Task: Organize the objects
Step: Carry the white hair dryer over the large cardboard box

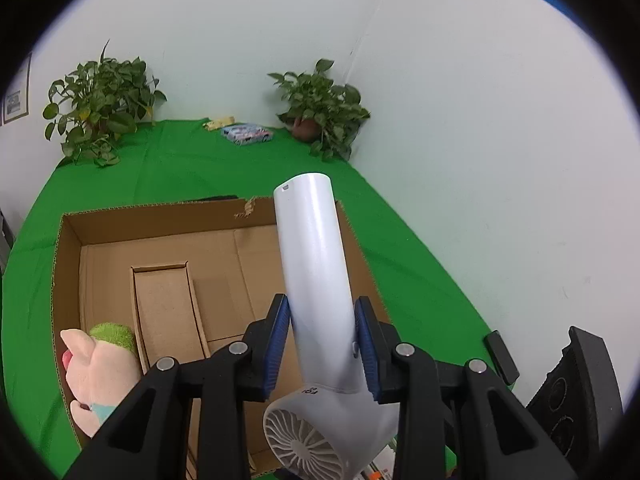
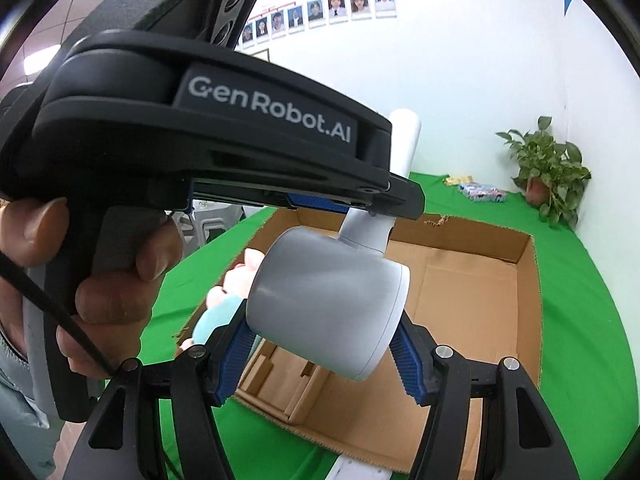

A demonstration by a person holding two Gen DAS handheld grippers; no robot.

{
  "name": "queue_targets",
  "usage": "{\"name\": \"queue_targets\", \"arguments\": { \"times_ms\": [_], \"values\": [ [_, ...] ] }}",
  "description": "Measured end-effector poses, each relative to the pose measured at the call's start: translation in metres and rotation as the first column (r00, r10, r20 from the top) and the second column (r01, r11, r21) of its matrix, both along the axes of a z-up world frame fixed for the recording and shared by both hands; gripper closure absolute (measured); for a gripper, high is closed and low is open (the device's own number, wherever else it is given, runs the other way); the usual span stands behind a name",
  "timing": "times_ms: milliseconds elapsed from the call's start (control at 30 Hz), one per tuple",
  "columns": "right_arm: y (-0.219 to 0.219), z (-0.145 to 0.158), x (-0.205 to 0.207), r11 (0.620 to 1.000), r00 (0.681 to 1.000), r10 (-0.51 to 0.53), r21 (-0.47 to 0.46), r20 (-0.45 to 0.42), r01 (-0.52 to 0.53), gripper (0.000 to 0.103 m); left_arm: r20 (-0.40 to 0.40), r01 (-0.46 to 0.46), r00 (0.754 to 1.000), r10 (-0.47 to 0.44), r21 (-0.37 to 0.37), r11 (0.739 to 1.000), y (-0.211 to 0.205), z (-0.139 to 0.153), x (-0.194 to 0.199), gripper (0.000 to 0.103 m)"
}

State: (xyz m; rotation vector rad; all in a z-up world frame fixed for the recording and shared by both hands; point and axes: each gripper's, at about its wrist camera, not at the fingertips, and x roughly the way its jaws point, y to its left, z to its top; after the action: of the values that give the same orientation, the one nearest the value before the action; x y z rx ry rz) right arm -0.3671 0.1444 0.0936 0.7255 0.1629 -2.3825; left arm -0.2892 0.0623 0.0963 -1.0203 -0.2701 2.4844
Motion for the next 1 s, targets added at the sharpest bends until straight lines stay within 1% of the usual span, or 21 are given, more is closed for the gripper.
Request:
{"name": "queue_targets", "arguments": {
  "times_ms": [33,67,100,167,300,333,400,533,567,633,667,700,733,800,867,1000],
  "values": [
    [0.002,-0.006,-0.002,1.0,1.0,-0.001,0.003,0.011,0.001,0.042,0.011,-0.001,1.0,0.001,-0.002,1.0,0.0,-0.004,-0.004,0.071],
    [-0.002,-0.012,-0.012,1.0,0.999,-0.001,0.005,0.032,0.001,0.042,0.028,0.0,1.0,0.001,-0.007,1.0,0.001,-0.012,-0.009,0.071],
    [0.011,-0.008,-0.014,1.0,0.999,-0.001,0.005,0.048,0.0,0.042,0.039,0.003,0.999,-0.003,-0.011,1.0,0.001,-0.019,-0.012,0.071],
    [0.005,-0.022,-0.028,1.0,0.997,-0.001,0.011,0.083,0.0,0.042,0.078,0.005,0.997,-0.004,-0.018,1.0,0.003,-0.04,-0.021,0.071],
    [0.009,-0.064,-0.046,1.0,0.985,0.003,0.015,0.171,-0.005,0.042,0.14,0.009,0.99,-0.004,-0.03,0.999,0.007,-0.077,-0.029,0.071],
    [0.008,-0.073,-0.052,1.0,0.982,0.003,0.013,0.19,-0.005,0.042,0.166,0.008,0.986,-0.002,-0.034,0.999,0.008,-0.09,-0.032,0.071],
    [0.015,-0.104,-0.058,1.0,0.972,0.001,0.012,0.234,-0.004,0.042,0.199,0.01,0.98,-0.001,-0.044,0.999,0.011,-0.108,-0.034,0.071],
    [0.004,-0.138,-0.079,1.0,0.952,0.004,0.024,0.308,-0.012,0.042,0.268,0.01,0.963,0.012,-0.081,0.997,0.016,-0.145,-0.039,0.071],
    [0.001,-0.145,-0.085,1.0,0.946,0.007,0.026,0.324,-0.017,0.042,0.28,0.009,0.96,0.016,-0.09,0.996,0.017,-0.151,-0.04,0.071],
    [-0.004,-0.158,-0.099,1.0,0.928,0.022,0.009,0.372,-0.027,0.042,0.313,0.006,0.949,0.026,-0.101,0.995,0.017,-0.164,-0.043,0.071],
    [-0.007,-0.165,-0.107,1.0,0.917,0.029,-0.001,0.398,-0.032,0.042,0.321,0.006,0.947,0.028,-0.103,0.995,0.017,-0.167,-0.044,0.071],
    [-0.01,-0.169,-0.111,0.999,0.913,0.031,-0.001,0.407,-0.034,0.042,0.329,0.007,0.944,0.029,-0.107,0.994,0.017,-0.171,-0.045,0.071],
    [-0.014,-0.172,-0.115,0.999,0.911,0.031,0.006,0.411,-0.037,0.042,0.336,0.008,0.942,0.031,-0.113,0.994,0.018,-0.174,-0.045,0.071],
    [-0.021,-0.178,-0.125,0.999,0.909,0.036,0.009,0.416,-0.044,0.042,0.324,0.011,0.945,0.032,-0.129,0.992,0.02,-0.175,-0.043,0.07],
    [-0.026,-0.179,-0.134,0.999,0.905,0.046,0.001,0.423,-0.052,0.042,0.327,0.007,0.944,0.036,-0.13,0.992,0.021,-0.174,-0.043,0.07],
    [-0.043,-0.178,-0.152,0.998,0.907,0.051,0.014,0.419,-0.063,0.042,0.32,0.009,0.947,0.036,-0.14,0.99,0.019,-0.172,-0.044,0.069]
  ]
}}
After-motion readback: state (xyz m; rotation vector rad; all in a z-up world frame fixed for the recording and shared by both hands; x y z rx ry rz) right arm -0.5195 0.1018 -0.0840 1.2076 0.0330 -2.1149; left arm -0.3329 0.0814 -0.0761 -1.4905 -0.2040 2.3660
